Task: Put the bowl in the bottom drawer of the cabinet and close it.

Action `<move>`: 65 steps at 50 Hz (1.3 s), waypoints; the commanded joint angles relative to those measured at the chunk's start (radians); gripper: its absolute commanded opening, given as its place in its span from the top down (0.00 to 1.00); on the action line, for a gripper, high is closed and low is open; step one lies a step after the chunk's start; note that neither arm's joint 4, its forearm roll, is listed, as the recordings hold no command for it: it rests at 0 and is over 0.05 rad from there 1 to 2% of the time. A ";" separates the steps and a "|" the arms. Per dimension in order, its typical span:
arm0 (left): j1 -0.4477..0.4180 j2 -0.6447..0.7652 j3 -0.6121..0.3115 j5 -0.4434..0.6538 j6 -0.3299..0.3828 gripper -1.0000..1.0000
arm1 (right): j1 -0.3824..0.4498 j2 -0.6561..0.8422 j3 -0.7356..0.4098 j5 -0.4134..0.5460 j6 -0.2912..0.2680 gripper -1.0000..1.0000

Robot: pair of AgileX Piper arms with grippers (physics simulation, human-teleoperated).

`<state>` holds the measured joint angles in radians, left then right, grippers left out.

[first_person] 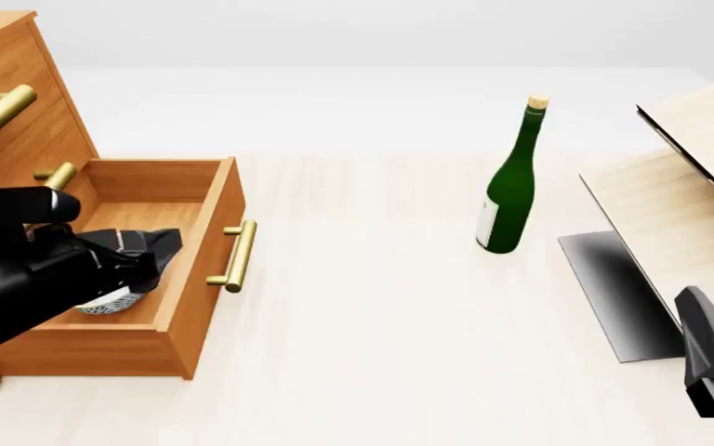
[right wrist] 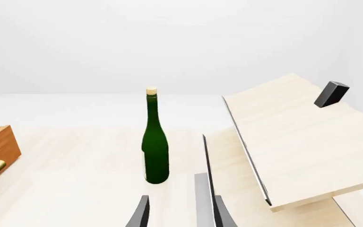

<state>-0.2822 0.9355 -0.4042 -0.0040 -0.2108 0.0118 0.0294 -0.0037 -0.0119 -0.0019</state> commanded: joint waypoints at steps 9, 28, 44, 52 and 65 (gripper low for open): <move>-0.119 0.010 -0.018 -0.013 -0.034 0.00 | 0.000 0.000 0.000 0.000 0.000 0.00; -0.226 0.024 -0.042 -0.006 -0.071 0.00 | 0.000 0.000 0.000 0.000 0.000 0.00; -0.324 0.030 -0.061 0.011 -0.091 0.00 | 0.000 0.000 0.000 0.000 0.000 0.00; -0.371 0.034 -0.076 0.025 -0.108 0.00 | 0.021 0.036 0.001 -0.023 -0.010 0.00; -0.426 0.046 -0.074 0.030 -0.121 0.00 | 0.022 0.036 0.001 -0.024 -0.010 0.00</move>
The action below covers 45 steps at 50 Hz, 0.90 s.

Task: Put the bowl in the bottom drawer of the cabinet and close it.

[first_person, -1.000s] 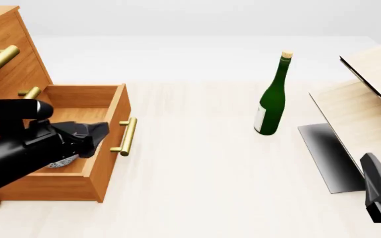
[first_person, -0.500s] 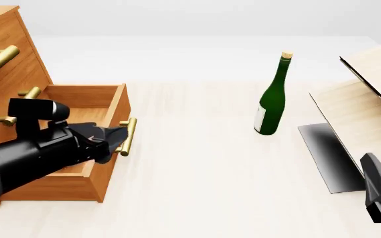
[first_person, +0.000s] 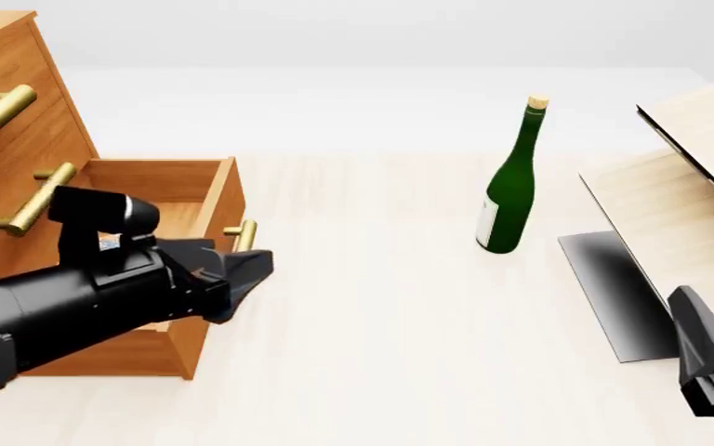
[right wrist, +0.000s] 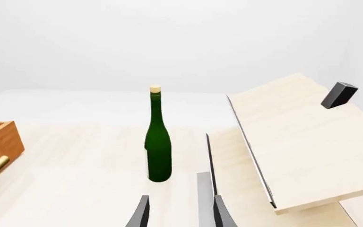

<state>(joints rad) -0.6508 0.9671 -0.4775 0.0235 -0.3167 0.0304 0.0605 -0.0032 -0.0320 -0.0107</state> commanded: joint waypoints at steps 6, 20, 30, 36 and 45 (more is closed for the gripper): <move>-0.072 0.034 0.004 -0.011 -0.021 0.00 | 0.003 0.006 0.000 -0.004 -0.001 0.00; -0.113 0.082 0.019 -0.039 -0.075 0.00 | 0.004 0.006 0.000 -0.004 -0.002 0.00; -0.115 0.102 0.027 -0.051 -0.103 0.00 | 0.004 0.006 0.000 -0.004 -0.002 0.00; -0.111 0.118 0.047 -0.066 -0.123 0.00 | 0.004 0.006 0.000 -0.004 -0.002 0.00; -0.098 0.137 0.067 -0.080 -0.166 0.00 | 0.004 0.007 0.000 -0.005 -0.002 0.00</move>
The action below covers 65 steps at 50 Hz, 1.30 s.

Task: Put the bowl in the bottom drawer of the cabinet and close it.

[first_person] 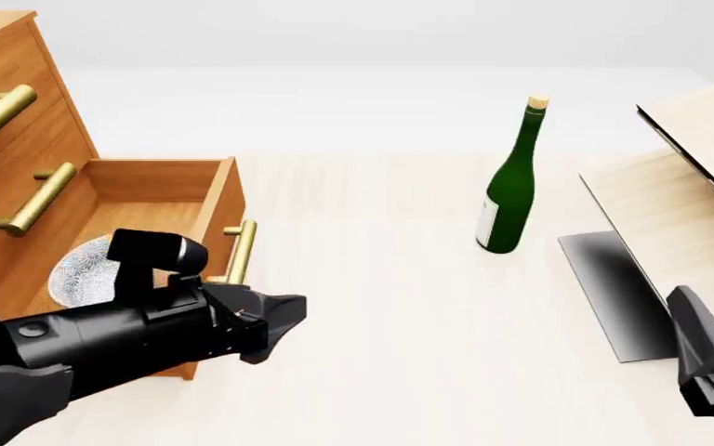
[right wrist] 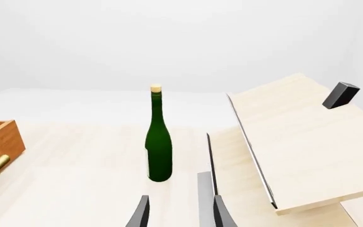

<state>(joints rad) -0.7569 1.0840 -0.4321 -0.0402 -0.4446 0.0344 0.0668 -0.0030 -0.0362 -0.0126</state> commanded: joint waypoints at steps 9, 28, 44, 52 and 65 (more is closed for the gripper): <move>0.031 0.058 0.054 -0.042 -0.081 0.00 | 0.000 0.000 0.000 0.000 0.000 0.00; 0.055 0.146 0.102 -0.106 -0.152 0.00 | 0.000 0.001 0.000 0.000 0.000 0.00; 0.179 0.150 0.131 -0.100 -0.126 0.00 | 0.000 0.000 0.000 0.000 -0.001 0.00; 0.235 0.134 0.143 -0.086 -0.105 0.00 | 0.000 -0.001 0.000 0.000 -0.001 0.00; 0.301 0.117 0.161 -0.076 -0.078 0.00 | 0.000 0.000 0.000 0.000 0.000 0.00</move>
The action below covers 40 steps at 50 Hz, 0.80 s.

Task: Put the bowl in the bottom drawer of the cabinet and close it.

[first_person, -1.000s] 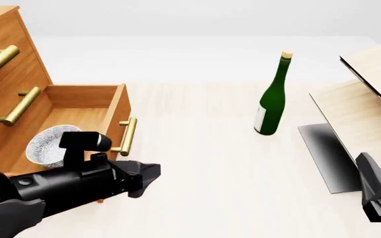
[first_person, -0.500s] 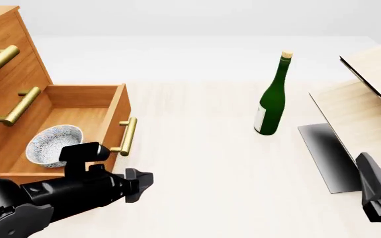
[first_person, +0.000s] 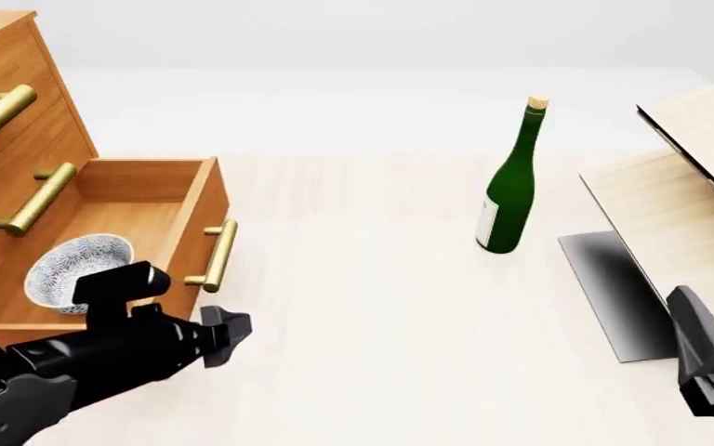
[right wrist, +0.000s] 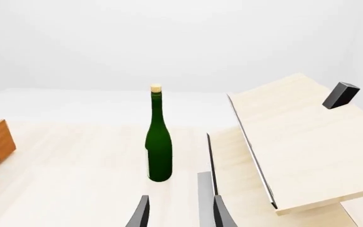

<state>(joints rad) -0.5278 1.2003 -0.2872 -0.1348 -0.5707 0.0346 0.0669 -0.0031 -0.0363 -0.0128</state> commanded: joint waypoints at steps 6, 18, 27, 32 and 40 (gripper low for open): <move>0.096 -0.013 0.020 0.028 0.064 0.00 | 0.000 0.000 0.000 0.000 0.000 0.00; 0.162 -0.026 0.032 0.042 0.095 0.00 | 0.002 0.005 0.000 -0.003 -0.001 0.00; 0.202 -0.028 0.043 0.040 0.119 0.00 | 0.003 0.005 0.000 -0.003 -0.001 0.00; 0.231 -0.023 0.048 0.035 0.132 0.00 | 0.003 0.005 0.000 -0.003 -0.001 0.00; 0.260 -0.023 0.051 0.035 0.142 0.00 | 0.003 0.005 0.000 -0.004 -0.001 0.00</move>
<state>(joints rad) -0.3124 1.1672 -0.2488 -0.1052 -0.4573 0.0370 0.0716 -0.0030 -0.0394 -0.0135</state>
